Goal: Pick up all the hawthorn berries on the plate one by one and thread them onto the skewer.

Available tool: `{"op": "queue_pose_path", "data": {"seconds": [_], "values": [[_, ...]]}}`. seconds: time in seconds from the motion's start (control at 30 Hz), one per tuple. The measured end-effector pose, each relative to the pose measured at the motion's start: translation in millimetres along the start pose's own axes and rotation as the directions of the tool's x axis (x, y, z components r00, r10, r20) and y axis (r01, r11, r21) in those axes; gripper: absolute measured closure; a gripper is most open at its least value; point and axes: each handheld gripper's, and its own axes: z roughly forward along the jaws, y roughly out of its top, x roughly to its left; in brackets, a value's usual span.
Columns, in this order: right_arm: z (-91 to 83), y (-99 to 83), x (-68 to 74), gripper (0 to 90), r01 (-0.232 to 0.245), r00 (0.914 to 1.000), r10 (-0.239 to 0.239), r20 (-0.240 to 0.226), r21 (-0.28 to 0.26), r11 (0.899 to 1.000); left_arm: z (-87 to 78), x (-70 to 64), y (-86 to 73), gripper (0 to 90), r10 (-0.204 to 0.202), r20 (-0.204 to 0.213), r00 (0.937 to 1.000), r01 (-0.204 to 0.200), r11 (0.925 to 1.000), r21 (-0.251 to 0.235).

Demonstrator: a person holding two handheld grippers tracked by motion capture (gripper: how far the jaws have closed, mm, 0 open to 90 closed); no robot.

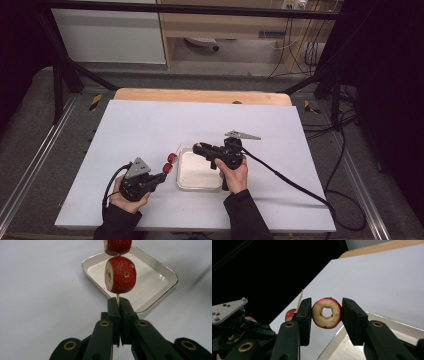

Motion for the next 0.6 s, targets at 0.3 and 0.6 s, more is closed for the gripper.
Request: {"op": "queue_pose_path", "data": {"seconds": [0.3, 0.6], "values": [[1.3, -3.8, 3.6, 61.6, -0.016, 0.9997, 0.014, -0.020, -0.129, 0.991, -1.2, -4.4, 0.9, 88.3, -0.029, 0.004, 0.9996, 0.030, 0.9994, -0.016], [0.8, -5.6, 9.5, 61.6, -0.039, 0.9988, 0.030, -0.038, -0.281, 0.959, -2.8, -13.8, 3.6, 88.3, -0.059, 0.008, 0.9982, 0.059, 0.9976, -0.037]]}}
